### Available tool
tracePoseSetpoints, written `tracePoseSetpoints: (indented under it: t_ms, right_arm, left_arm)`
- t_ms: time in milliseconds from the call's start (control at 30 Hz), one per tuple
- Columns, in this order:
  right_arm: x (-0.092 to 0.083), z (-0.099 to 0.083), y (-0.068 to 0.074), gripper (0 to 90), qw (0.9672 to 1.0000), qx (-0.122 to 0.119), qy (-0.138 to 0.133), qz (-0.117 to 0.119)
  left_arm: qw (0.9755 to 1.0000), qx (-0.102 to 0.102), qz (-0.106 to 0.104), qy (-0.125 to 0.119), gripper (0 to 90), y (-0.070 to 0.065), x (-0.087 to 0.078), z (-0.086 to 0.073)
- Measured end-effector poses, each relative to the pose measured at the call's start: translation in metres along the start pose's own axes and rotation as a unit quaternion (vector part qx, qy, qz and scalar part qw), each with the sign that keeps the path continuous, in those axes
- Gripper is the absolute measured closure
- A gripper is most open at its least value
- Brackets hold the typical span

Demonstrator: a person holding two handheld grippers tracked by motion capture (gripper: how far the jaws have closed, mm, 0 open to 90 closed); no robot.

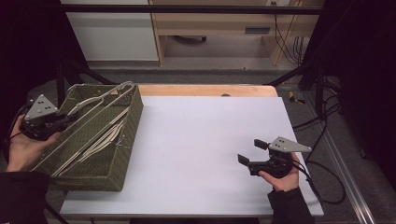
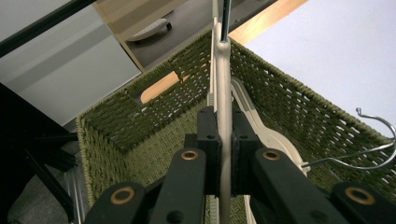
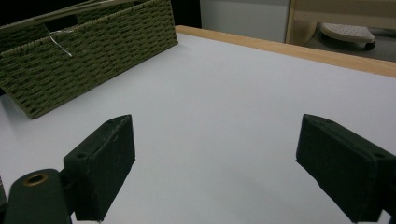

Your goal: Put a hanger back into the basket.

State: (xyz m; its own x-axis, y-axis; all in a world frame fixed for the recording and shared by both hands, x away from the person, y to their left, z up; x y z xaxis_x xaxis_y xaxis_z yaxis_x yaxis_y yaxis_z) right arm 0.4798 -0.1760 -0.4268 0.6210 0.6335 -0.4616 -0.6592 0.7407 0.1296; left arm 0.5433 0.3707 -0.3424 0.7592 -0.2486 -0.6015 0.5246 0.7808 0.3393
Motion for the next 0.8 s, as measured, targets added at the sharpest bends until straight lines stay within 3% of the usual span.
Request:
tracePoseSetpoints:
  t_ms: [167,333,600,667,767,800]
  right_arm:
    - [0.000,0.000,0.000,12.3,1.0000,0.003,-0.001,-0.001]
    - [-0.001,0.000,0.000,12.3,1.0000,0.002,-0.002,-0.001]
    - [0.000,0.000,0.000,11.9,1.0000,0.002,-0.002,-0.003]
    - [0.000,0.000,0.000,11.9,1.0000,0.002,-0.002,-0.003]
    - [0.000,0.000,0.000,11.9,1.0000,-0.001,-0.001,-0.002]
    - [0.000,0.000,0.000,11.9,1.0000,0.003,-0.001,-0.002]
  left_arm:
    - [0.9996,0.013,0.004,0.025,85.4,-0.008,0.013,-0.006]
    - [0.9984,0.015,0.002,0.055,85.4,-0.015,0.033,-0.022]
    - [0.9970,-0.012,-0.024,0.073,84.1,-0.035,0.062,-0.052]
    - [0.9954,-0.013,-0.034,0.089,82.4,-0.040,0.067,-0.057]
    - [0.9906,-0.014,-0.058,0.123,78.9,-0.050,0.073,-0.065]
    - [0.9901,-0.018,-0.063,0.124,78.1,-0.052,0.074,-0.065]
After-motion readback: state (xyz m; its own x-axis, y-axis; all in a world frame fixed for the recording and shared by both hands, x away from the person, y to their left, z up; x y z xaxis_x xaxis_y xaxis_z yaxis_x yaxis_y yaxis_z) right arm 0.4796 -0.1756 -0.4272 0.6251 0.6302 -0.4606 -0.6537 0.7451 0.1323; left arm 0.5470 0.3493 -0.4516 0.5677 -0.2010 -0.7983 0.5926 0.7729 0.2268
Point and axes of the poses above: each handheld gripper's, and its own axes: x roughly forward along the jaws, z roughly out of its top, y roughly to its left, the point moved 8 cm from there along x, roughly forward along the jaws, and after that the axes turned 6 degrees about y, right-handed, at the moved point
